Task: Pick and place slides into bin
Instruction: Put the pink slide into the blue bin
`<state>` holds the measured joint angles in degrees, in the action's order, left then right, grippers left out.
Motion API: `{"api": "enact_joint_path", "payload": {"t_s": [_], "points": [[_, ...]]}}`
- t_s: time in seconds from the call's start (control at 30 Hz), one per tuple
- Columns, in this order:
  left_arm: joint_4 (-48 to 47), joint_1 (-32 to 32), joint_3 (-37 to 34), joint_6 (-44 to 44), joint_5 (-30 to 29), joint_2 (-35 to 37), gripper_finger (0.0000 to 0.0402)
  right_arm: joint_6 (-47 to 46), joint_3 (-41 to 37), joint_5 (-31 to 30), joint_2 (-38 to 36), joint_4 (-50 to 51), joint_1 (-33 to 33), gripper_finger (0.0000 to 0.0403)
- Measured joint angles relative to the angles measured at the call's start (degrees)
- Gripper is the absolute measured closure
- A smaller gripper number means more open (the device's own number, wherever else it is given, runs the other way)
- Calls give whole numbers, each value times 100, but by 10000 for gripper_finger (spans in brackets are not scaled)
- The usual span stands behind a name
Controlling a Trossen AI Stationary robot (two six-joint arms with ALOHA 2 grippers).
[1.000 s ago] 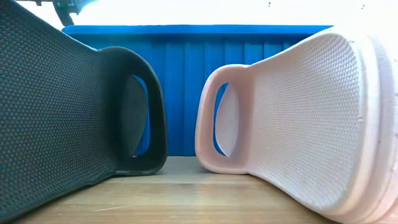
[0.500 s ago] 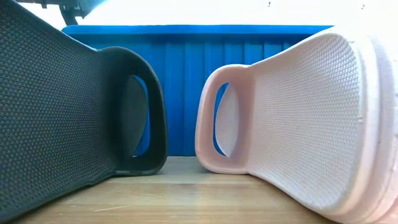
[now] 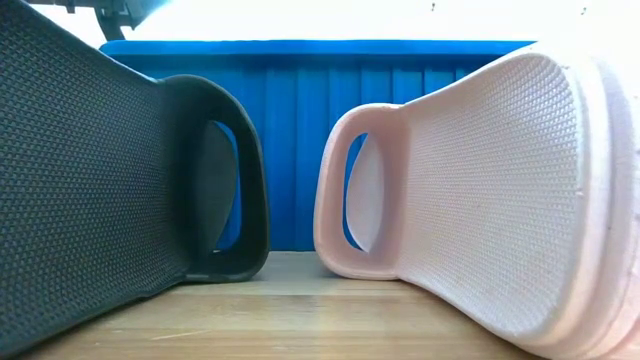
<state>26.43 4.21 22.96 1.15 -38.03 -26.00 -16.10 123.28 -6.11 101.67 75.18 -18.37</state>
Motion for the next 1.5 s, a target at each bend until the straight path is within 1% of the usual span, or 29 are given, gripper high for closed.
{"api": "enact_joint_path", "payload": {"t_s": [0.07, 0.2, 0.33, 0.47, 0.57, 0.67, 0.8, 0.93, 1.13, 1.27, 1.4, 1.5], "points": [[3, 0, 0, -2, -1, 4, 217, 67, -4, 0, 57, -271, 1, 188], [4, 0, 0, -2, 1, -19, 217, 518, -8, -119, 252, -855, 2, 188], [-4, 0, -2, -2, 12, -22, 217, 675, -8, -151, 515, -1189, 28, 188], [-62, 0, -4, -5, 17, 18, 217, 529, -10, -140, 734, -1305, 26, 188], [-54, 0, -4, 0, 24, 53, 217, 240, -10, -140, 960, -1516, -21, 188], [-53, 0, -4, -3, 37, 64, 217, -79, -10, -96, 1262, -1894, -144, 188], [-160, 0, -4, -27, 39, 100, 217, -158, 84, -103, 1720, -2161, -393, 188], [-469, 0, -4, -11, 42, 155, 217, -559, 335, -332, 2189, -1865, -625, 188], [-656, 0, -6, -8, 85, 270, 217, -1063, 782, -737, 2656, -1029, -868, 188], [-656, 0, -8, -9, 84, 327, 217, -1075, 931, -871, 2874, -582, -1005, 188], [-661, 0, -8, -8, 82, 334, 217, -1052, 960, -922, 3048, -376, -1134, 188], [-657, 0, -8, -7, 80, 324, 217, -1042, 930, -1084, 3171, -191, -1227, 188]]}}
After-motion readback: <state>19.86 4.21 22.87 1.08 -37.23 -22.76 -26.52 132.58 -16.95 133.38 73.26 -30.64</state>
